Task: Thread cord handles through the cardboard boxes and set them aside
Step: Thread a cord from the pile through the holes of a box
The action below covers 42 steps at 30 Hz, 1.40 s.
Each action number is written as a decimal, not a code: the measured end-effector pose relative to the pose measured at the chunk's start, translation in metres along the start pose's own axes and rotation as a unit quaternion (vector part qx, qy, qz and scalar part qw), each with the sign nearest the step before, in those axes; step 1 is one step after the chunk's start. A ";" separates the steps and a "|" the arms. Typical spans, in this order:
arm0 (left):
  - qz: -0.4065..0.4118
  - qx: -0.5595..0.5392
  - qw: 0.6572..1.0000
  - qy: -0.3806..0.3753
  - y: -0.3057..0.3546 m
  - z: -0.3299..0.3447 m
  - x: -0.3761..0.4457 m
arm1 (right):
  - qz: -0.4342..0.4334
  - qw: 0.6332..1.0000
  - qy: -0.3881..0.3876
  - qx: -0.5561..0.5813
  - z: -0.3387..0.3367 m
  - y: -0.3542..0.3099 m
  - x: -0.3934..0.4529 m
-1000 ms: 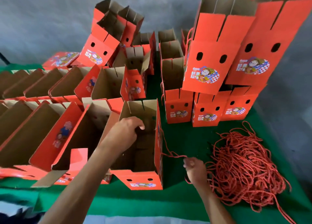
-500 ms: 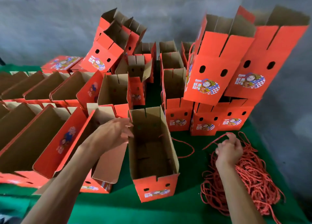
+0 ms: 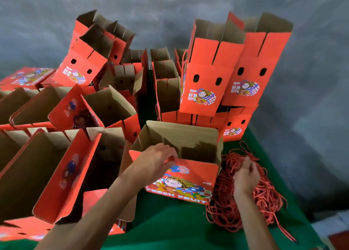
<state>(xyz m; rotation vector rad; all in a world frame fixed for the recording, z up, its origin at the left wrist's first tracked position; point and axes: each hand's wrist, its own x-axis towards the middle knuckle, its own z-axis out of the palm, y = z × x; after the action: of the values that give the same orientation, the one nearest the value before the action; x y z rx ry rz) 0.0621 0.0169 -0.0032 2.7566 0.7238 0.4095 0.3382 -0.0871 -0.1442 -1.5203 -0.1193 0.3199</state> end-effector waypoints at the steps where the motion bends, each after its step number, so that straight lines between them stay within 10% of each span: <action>1: -0.002 0.005 1.000 0.008 0.007 0.006 0.005 | -0.003 1.000 -0.017 -0.010 -0.004 0.000 -0.002; 18: -0.225 -0.258 0.938 -0.047 0.049 0.030 0.051 | 0.195 0.912 -0.357 0.059 0.012 0.009 -0.056; 23: -0.292 -0.296 0.905 -0.085 0.048 0.027 0.059 | 0.202 0.917 -0.341 0.044 0.007 0.013 -0.053; 30: -0.406 -0.413 0.802 -0.143 0.060 0.034 0.072 | 0.053 0.955 -0.213 -0.202 -0.032 0.034 -0.023; 42: -0.446 -0.453 0.762 -0.123 0.053 0.051 0.068 | -0.254 0.835 -0.226 -0.433 -0.049 0.053 -0.008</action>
<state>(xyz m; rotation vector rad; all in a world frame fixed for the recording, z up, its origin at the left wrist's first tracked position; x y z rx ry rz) 0.1589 -0.0023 -0.0195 1.3104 1.2243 0.1051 0.3368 -0.1355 -0.1979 -2.1916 -1.1622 0.1887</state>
